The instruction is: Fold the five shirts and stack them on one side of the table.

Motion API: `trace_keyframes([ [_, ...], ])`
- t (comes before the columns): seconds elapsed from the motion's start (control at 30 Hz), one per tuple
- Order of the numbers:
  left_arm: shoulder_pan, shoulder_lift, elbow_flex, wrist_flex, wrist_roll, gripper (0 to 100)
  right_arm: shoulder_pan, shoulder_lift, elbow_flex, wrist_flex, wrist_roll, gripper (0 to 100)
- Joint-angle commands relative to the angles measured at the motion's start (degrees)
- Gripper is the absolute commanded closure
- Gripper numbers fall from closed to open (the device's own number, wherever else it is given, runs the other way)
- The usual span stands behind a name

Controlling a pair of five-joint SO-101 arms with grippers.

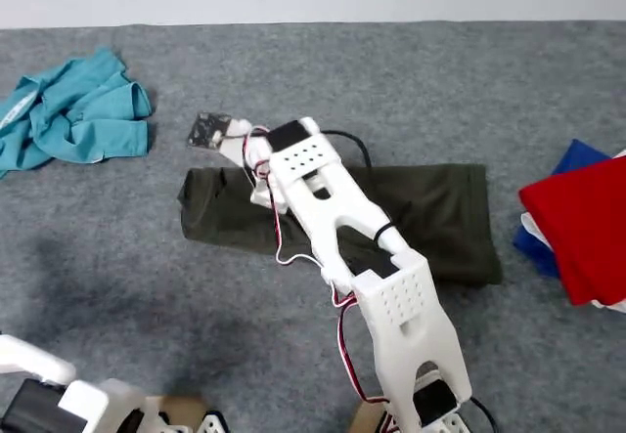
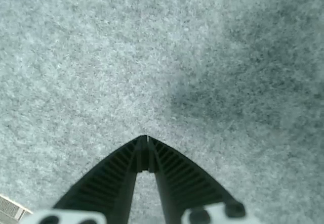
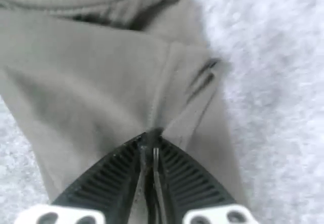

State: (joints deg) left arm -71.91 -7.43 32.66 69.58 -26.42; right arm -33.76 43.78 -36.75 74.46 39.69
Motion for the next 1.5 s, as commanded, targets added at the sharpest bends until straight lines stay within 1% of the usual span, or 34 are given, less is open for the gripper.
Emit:
trace_keyframes([
  [0.0,0.09,-2.55,0.04,-0.44,-0.26,100,0.22,-0.84,-6.07,1.27,-0.26,97.7],
  [0.17,0.09,-2.55,0.04,-0.44,-0.26,100,1.01,2.42,-6.24,-1.80,-0.26,97.7],
  [0.3,0.09,-2.55,0.04,-0.44,-0.26,100,0.40,5.49,-6.24,-1.10,-0.35,98.0],
  [0.5,0.09,-2.55,0.04,-0.44,-0.26,100,0.04,7.16,-6.24,1.89,-0.44,98.0],
  [0.73,0.09,-2.55,0.04,-0.53,-0.26,100,-3.12,4.97,-6.33,11.38,-0.62,98.0],
  [1.0,2.81,-2.55,-0.31,-0.53,-0.09,100,-4.79,4.62,-6.33,12.35,-0.70,97.6],
  [1.17,3.52,-2.55,-0.40,-0.53,-0.09,100,-2.59,4.09,-8.70,12.00,-0.44,96.5],
  [1.33,3.43,-2.55,-0.40,-0.53,-0.18,100,2.42,4.26,-10.02,8.04,-0.35,91.1],
  [1.47,3.43,-2.55,-0.48,-0.62,-0.26,100,5.14,4.18,-10.37,4.97,-0.35,89.8],
])
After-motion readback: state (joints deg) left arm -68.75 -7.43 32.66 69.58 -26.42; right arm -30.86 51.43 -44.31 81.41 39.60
